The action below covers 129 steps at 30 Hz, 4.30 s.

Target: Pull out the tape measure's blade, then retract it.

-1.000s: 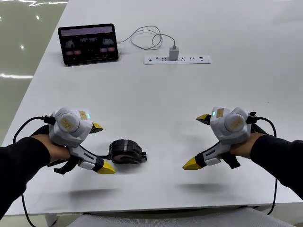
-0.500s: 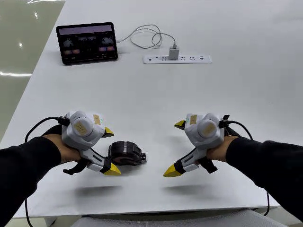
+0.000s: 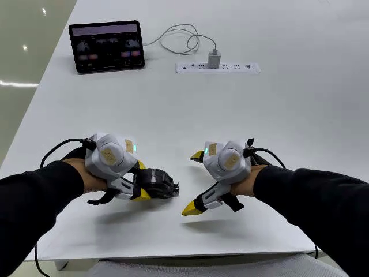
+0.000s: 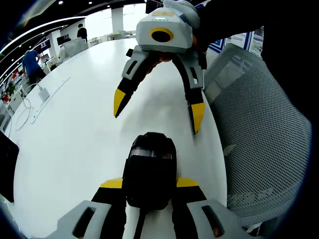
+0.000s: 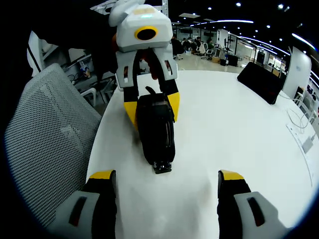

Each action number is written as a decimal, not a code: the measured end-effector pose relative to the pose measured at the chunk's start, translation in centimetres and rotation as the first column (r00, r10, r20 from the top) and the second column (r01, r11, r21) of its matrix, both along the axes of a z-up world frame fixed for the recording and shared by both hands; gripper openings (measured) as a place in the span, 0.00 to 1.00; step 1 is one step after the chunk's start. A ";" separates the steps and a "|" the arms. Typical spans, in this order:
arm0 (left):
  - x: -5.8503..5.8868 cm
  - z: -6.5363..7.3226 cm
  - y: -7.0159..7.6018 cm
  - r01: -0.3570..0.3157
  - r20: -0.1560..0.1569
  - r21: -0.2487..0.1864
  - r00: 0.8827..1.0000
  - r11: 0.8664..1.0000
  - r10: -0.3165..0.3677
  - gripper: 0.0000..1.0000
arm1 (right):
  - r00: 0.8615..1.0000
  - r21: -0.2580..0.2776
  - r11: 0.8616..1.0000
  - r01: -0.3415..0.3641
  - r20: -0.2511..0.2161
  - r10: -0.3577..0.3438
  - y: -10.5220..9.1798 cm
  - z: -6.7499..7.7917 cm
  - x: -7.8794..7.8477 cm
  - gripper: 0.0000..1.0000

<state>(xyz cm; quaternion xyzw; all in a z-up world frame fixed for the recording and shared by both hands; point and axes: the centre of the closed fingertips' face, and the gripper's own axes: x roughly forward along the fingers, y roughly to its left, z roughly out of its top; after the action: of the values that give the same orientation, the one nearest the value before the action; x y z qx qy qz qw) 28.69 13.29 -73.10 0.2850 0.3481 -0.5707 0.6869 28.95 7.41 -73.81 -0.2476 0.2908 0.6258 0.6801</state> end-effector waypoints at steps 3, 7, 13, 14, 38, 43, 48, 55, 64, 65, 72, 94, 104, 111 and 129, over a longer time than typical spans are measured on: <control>0.0 0.1 0.0 -0.003 -0.004 -0.008 1.000 1.000 0.003 0.31 | 1.000 -0.009 1.000 -0.010 0.000 0.010 0.3 -0.2 -0.1 0.74; -0.1 0.2 -0.1 -0.006 -0.005 -0.011 1.000 1.000 0.006 0.30 | 0.999 -0.023 0.999 -0.024 0.020 0.024 0.6 -0.4 0.0 0.70; -0.3 0.3 -0.2 -0.003 -0.002 -0.015 1.000 1.000 0.003 0.30 | 0.998 -0.025 0.998 -0.054 0.032 0.054 1.4 -0.7 -0.1 0.51; -0.3 0.3 -0.2 -0.001 -0.002 -0.013 1.000 1.000 0.001 0.30 | 0.998 -0.028 0.998 -0.060 0.029 0.060 1.5 -0.8 -0.1 0.48; -0.3 0.3 -0.3 -0.005 -0.007 -0.020 1.000 1.000 0.004 0.30 | 0.988 -0.054 0.988 -0.147 0.033 0.148 1.8 -2.0 -0.7 0.10; -0.3 0.3 -0.3 -0.004 -0.007 -0.020 1.000 1.000 0.004 0.30 | 0.988 -0.054 0.987 -0.149 0.028 0.151 1.8 -2.0 -0.7 0.09; -0.2 0.1 -0.2 0.000 -0.004 -0.024 1.000 1.000 0.000 0.30 | 0.989 -0.045 0.989 -0.143 0.020 0.144 1.6 -1.9 -0.7 0.09; -0.1 0.0 -0.1 0.004 -0.002 -0.026 1.000 1.000 -0.004 0.30 | 0.989 -0.052 0.988 -0.145 0.012 0.146 1.0 -2.0 -0.7 0.09; -0.2 0.1 -0.1 0.004 0.002 -0.022 1.000 1.000 -0.004 0.30 | 0.991 -0.052 0.990 -0.134 0.013 0.134 0.2 -1.9 -0.7 0.10; -0.2 0.1 -0.2 0.004 0.002 -0.022 1.000 1.000 -0.004 0.30 | 0.991 -0.052 0.990 -0.132 0.012 0.133 0.1 -1.9 -0.6 0.10; -0.2 0.0 -0.1 0.002 0.001 -0.022 1.000 1.000 -0.002 0.30 | 0.992 -0.056 0.990 -0.128 0.012 0.129 -0.3 -2.0 -0.6 0.10; -0.1 -0.1 0.0 -0.010 0.001 -0.027 1.000 1.000 0.010 0.30 | 0.993 -0.057 0.992 -0.114 0.004 0.115 -2.0 -2.0 -0.4 0.09; -0.2 0.0 -0.1 -0.005 0.000 -0.028 1.000 1.000 0.005 0.30 | 0.995 -0.055 0.994 -0.096 -0.008 0.096 -2.8 -2.0 -0.4 0.09; -0.4 0.2 -0.2 -0.009 0.000 -0.030 1.000 1.000 0.009 0.30 | 0.996 -0.062 0.994 -0.090 -0.010 0.089 -3.4 -2.0 -0.3 0.10; -0.3 0.1 -0.2 -0.015 -0.002 -0.029 1.000 0.999 0.015 0.30 | 0.997 -0.070 0.995 -0.077 -0.008 0.076 -4.7 -2.0 -0.2 0.10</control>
<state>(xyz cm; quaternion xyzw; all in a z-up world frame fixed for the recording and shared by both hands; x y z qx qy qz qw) 28.40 13.07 -72.95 0.2716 0.3426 -0.5708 0.6950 28.71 2.74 -75.80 -0.2807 0.3050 0.6414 0.6456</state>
